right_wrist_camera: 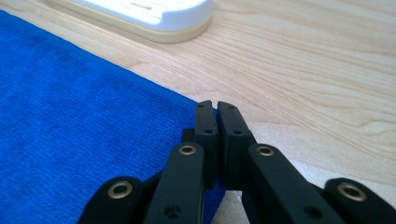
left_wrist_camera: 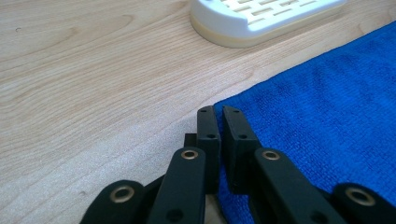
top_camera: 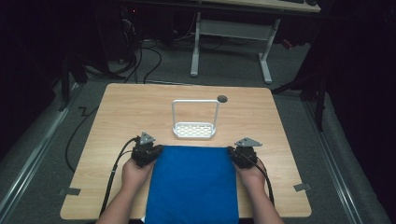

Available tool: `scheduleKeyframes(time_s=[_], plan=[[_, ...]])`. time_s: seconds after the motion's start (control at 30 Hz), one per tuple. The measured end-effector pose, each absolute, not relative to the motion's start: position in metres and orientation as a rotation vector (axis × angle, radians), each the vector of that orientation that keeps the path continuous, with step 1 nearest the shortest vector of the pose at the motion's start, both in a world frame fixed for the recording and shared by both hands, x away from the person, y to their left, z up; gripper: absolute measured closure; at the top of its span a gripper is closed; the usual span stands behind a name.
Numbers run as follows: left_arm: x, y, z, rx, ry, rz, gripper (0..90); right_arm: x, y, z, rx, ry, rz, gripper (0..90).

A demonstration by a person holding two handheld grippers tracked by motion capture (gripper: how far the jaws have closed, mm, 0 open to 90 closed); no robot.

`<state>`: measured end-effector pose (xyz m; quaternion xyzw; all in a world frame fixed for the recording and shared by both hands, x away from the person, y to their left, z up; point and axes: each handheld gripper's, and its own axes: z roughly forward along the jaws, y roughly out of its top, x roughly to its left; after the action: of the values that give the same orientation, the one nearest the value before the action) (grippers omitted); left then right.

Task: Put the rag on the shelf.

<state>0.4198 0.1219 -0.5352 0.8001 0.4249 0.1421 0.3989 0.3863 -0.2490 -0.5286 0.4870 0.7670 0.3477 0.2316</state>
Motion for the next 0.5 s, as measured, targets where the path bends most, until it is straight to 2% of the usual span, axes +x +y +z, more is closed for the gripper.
scheduleKeyframes(time_s=[0.5], plan=[[0.411, 0.134, -0.528, 1.893, 1.022, 0.367, 87.4, 0.367, -0.247, -0.509, 1.314, 2.031, 1.074, 88.2]])
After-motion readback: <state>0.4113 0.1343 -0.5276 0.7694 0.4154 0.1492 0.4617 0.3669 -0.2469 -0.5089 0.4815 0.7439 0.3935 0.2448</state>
